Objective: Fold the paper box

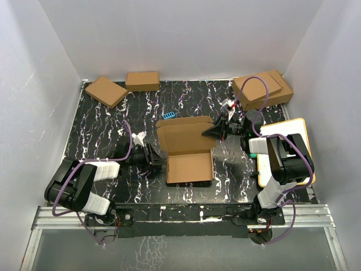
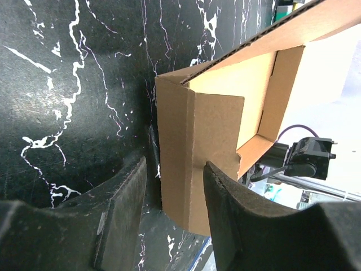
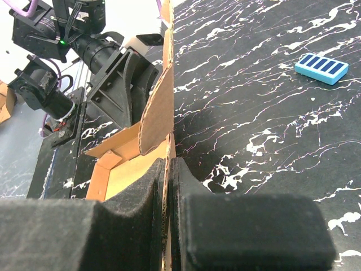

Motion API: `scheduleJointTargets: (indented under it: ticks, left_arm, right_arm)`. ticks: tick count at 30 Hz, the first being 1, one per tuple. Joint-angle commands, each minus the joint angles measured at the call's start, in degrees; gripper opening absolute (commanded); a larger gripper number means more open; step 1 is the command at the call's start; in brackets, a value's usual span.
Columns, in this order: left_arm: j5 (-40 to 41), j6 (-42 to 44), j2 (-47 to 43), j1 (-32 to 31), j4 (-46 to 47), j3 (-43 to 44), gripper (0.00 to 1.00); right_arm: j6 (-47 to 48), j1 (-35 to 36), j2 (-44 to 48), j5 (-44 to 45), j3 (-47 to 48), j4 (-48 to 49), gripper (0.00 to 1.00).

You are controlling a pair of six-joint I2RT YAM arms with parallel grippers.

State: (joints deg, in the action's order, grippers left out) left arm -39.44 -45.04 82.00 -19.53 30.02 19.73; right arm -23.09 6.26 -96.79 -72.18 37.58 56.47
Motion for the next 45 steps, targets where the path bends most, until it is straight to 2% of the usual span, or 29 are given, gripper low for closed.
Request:
scheduleJointTargets:
  ticks: [1, 9, 14, 20, 33, 45]
  left_arm:
    - [-0.9, -0.8, -0.3, -0.9, 1.5, 0.1, 0.44]
    - [0.2, -2.9, 0.9, -3.1, 3.9, -0.3, 0.46]
    - [1.4, -3.0, -0.9, -3.3, 1.6, -0.3, 0.48]
    - [3.4, -3.7, -3.3, -3.3, -2.2, 0.1, 0.56]
    - [3.5, -4.0, -4.9, -3.7, -4.4, 0.3, 0.56]
    - [11.8, -2.5, -4.3, -8.2, -15.6, 5.3, 0.59]
  right_arm:
    - [1.0, -0.2, 0.4, -0.3, -0.5, 5.6, 0.08]
    - [1.0, -0.2, 0.3, -0.3, -0.5, 5.7, 0.08]
    - [1.1, -0.2, 0.3, -0.3, -0.6, 5.6, 0.08]
    - [1.2, -0.2, 0.3, -0.4, -0.5, 5.7, 0.08]
    - [1.1, -0.2, 0.2, -0.5, -0.5, 5.7, 0.08]
    - [0.9, -0.2, 0.4, -0.3, -0.3, 5.7, 0.08]
